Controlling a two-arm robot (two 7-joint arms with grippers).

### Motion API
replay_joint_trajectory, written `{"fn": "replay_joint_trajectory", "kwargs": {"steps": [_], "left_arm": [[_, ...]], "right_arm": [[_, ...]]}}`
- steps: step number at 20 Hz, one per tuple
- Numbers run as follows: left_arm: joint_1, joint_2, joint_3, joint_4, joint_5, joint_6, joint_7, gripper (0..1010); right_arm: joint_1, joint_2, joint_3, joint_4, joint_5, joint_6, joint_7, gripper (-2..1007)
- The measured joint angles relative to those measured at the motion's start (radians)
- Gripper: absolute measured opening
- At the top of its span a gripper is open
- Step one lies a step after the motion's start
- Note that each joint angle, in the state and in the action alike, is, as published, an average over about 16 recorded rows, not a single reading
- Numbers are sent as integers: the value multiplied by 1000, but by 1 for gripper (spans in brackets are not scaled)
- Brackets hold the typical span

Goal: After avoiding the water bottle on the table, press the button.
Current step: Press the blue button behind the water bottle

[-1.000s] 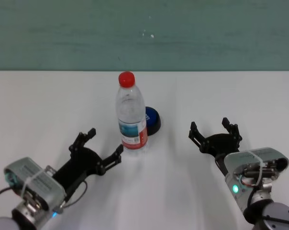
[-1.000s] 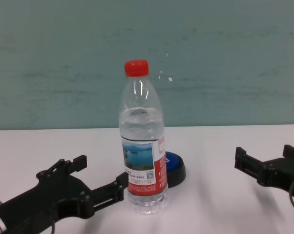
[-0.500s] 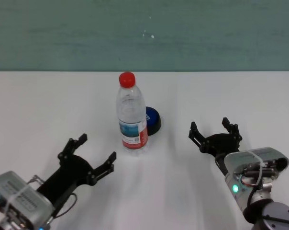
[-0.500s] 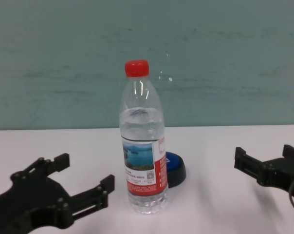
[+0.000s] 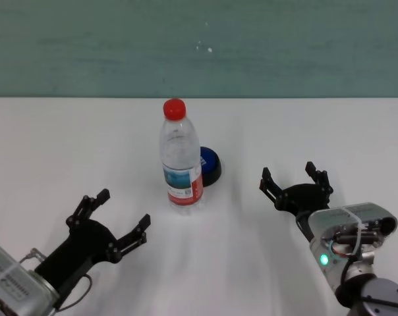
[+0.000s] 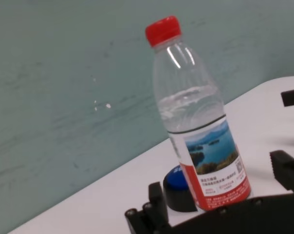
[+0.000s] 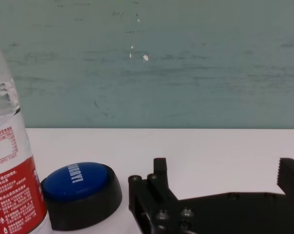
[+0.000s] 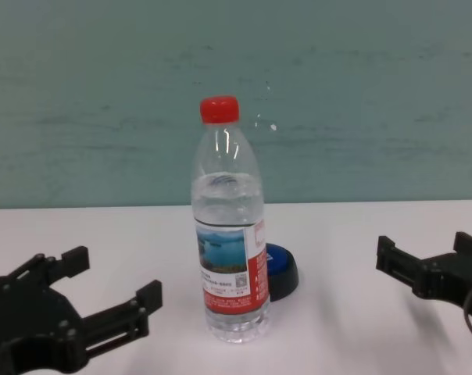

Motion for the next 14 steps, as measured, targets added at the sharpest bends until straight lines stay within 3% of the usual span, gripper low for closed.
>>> {"fn": "replay_joint_trajectory", "kwargs": {"steps": [14], "left_arm": [[60,39,-93,-40,-58,-3,-26,1000]], "right_arm": [[0,0,0,0,0,0,0,1004]]}}
